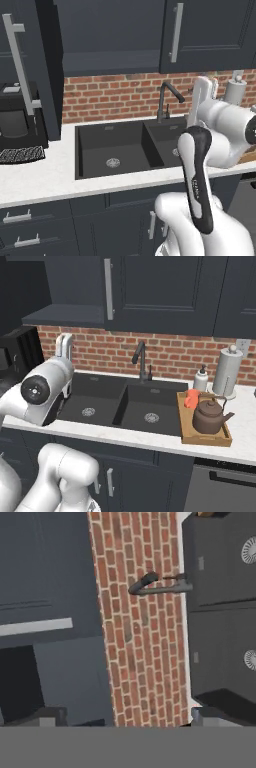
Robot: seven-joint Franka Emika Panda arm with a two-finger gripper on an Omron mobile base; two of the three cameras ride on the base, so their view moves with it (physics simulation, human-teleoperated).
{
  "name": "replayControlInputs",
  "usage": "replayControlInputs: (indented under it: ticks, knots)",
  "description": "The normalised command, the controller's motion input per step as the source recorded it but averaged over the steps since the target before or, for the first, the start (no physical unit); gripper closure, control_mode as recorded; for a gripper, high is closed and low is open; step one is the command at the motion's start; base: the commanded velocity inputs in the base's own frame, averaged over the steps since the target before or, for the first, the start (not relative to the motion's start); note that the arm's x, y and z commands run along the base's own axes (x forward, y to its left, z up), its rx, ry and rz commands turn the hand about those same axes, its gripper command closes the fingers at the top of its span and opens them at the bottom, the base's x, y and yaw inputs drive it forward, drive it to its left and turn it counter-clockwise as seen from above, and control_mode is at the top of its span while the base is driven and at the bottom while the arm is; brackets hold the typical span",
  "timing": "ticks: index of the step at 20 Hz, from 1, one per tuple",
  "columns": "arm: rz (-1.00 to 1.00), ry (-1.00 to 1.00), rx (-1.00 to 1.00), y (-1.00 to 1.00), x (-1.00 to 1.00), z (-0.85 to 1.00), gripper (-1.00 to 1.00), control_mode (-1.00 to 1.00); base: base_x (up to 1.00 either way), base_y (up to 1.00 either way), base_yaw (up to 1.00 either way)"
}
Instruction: Pick the kettle from the counter and place it on the tray. Then pick the mug from the cabinet and place it on the tray. Then close the cabinet doors.
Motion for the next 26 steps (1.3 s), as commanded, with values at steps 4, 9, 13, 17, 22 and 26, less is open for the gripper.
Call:
replayControlInputs:
  ticks: [4, 9, 13, 17, 22, 26]
  knots:
    - [-0.04, 0.04, -0.41, 0.64, 0.00, -0.78, -1.00, -1.00, 0.00, 0.00, 0.00]
    - [-0.09, -0.06, -0.49, 0.48, -0.08, -0.46, -1.00, -1.00, 0.00, 0.00, 0.00]
    - [-0.15, -0.03, -0.62, 0.07, -0.09, 0.02, -1.00, -1.00, 0.00, 0.00, 0.00]
    - [-0.21, 0.00, -0.66, -0.03, 0.00, 0.02, -1.00, -1.00, 0.00, 0.00, 0.00]
    - [-0.21, 0.07, -0.61, -0.45, 0.00, 0.00, -1.00, -1.00, 0.00, 0.00, 0.00]
    - [-0.23, 0.03, -0.62, -0.31, 0.00, -0.18, -1.00, -1.00, 0.00, 0.00, 0.00]
